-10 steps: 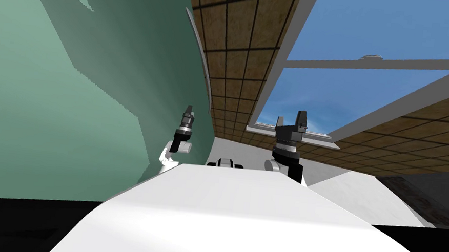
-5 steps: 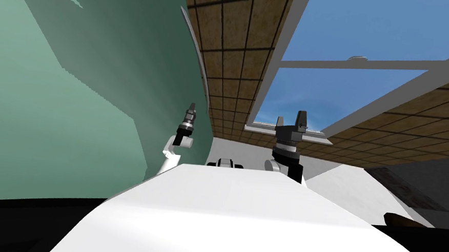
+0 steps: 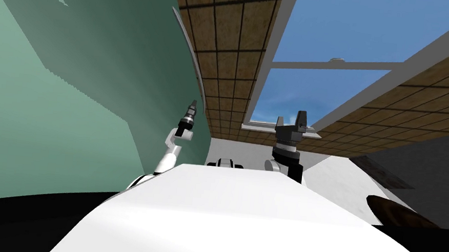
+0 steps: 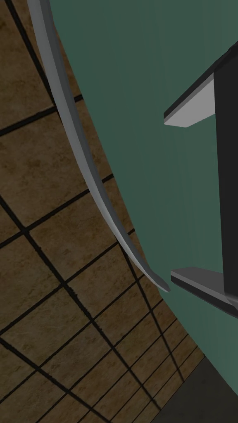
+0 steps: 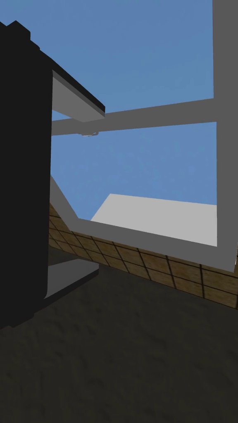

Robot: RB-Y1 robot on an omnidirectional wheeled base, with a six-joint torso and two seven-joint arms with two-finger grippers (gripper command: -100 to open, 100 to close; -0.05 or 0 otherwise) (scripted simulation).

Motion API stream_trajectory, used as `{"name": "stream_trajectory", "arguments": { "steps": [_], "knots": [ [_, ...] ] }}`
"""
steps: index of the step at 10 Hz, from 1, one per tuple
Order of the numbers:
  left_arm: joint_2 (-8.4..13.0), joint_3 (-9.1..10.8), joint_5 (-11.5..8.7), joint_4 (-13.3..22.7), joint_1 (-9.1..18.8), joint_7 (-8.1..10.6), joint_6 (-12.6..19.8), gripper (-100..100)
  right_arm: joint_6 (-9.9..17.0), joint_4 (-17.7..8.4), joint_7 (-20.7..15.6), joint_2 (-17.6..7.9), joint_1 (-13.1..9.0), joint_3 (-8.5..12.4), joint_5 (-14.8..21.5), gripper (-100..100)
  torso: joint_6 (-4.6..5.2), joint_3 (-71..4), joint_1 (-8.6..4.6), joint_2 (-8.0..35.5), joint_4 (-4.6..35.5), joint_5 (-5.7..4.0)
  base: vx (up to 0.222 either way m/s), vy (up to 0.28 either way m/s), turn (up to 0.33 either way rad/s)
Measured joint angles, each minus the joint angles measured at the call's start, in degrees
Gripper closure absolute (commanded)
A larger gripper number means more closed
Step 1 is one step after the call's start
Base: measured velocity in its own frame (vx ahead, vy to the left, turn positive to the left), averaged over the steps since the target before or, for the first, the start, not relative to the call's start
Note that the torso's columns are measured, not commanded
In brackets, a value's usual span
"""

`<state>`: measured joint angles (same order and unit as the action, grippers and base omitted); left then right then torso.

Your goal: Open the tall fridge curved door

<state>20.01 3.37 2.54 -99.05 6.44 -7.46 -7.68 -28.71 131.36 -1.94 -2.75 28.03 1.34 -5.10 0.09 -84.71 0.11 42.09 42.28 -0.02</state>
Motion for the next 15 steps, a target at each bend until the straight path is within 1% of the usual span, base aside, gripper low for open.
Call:
{"name": "stream_trajectory", "arguments": {
  "steps": [1, 3, 4, 5, 8, 9, 10, 11, 12, 15],
  "knots": [
    [0.2, 0.02, 0.12, 0.77, 1.43, -0.34, 0.87, -100, 0.0, 0.0, 0.0, 0.0, 0.01, 0.01, 0.0, 0, -0.1, 0.0, 0.0, -0.01, -0.04, 0.04, -0.012, 0.018, -0.09],
    [1.0, 0.06, 0.22, 3.52, 4.48, -0.91, 2.14, -100, 0.0, 0.0, 0.0, 0.0, 0.01, 0.0, 0.0, 0, -0.07, 0.0, 0.03, -0.01, -0.02, 0.03, -0.012, 0.013, -0.106],
    [1.76, 0.13, 0.18, 5.18, 6.29, -1.08, 3.17, -100, 0.0, 0.0, 0.0, 0.0, 0.01, 0.0, 0.0, 0, -0.06, -0.01, 0.08, -0.02, -0.01, 0.03, -0.005, 0.018, -0.067],
    [1.97, 0.18, 0.26, 6.19, 7.62, -1.3, 3.91, -100, 0.0, 0.0, 0.0, 0.0, 0.01, 0.01, 0.0, 0, -0.1, 0.01, 0.05, 0.01, -0.02, 0.04, -0.012, 0.014, -0.119],
    [3.62, 0.36, 0.27, 10.98, 12.46, -1.92, 6.2, -100, 0.0, 0.0, 0.0, 0.0, 0.01, 0.0, 0.0, 0, -0.06, -0.04, 0.15, -0.04, 0.0, 0.02, -0.012, 0.014, -0.089],
    [3.83, 0.46, 0.36, 12.0, 13.75, -2.15, 6.98, -100, 0.0, 0.0, 0.0, 0.0, 0.01, 0.01, 0.0, 0, -0.09, -0.01, 0.1, -0.01, -0.03, 0.05, -0.012, 0.013, -0.135],
    [4.64, 0.51, 0.27, 12.96, 15.0, -2.31, 8.13, -100, 0.0, 0.0, 0.0, 0.0, 0.01, 0.0, 0.0, 0, -0.07, -0.02, 0.12, -0.02, 0.0, 0.02, -0.013, 0.008, -0.063],
    [5.26, 0.49, 0.1, 14.65, 16.66, -2.31, 8.66, -100, 0.0, 0.0, 0.0, 0.0, 0.01, 0.01, 0.0, 0, -0.11, -0.06, 0.17, -0.05, 0.02, 0.0, -0.005, 0.0, 0.011],
    [5.3, 0.5, 0.13, 15.81, 17.52, -2.35, 8.72, -100, 0.0, 0.0, 0.0, 0.0, 0.02, 0.01, 0.0, 0, -0.12, -0.08, 0.2, -0.09, 0.01, 0.02, -0.002, 0.012, -0.119],
    [6.66, 0.81, 0.33, 20.47, 21.96, -3.05, 10.74, -100, 0.0, 0.0, 0.0, 0.0, 0.01, 0.01, 0.0, 0, -0.08, -0.01, 0.14, -0.01, -0.02, 0.06, -0.007, 0.017, -0.085]
  ]
}}
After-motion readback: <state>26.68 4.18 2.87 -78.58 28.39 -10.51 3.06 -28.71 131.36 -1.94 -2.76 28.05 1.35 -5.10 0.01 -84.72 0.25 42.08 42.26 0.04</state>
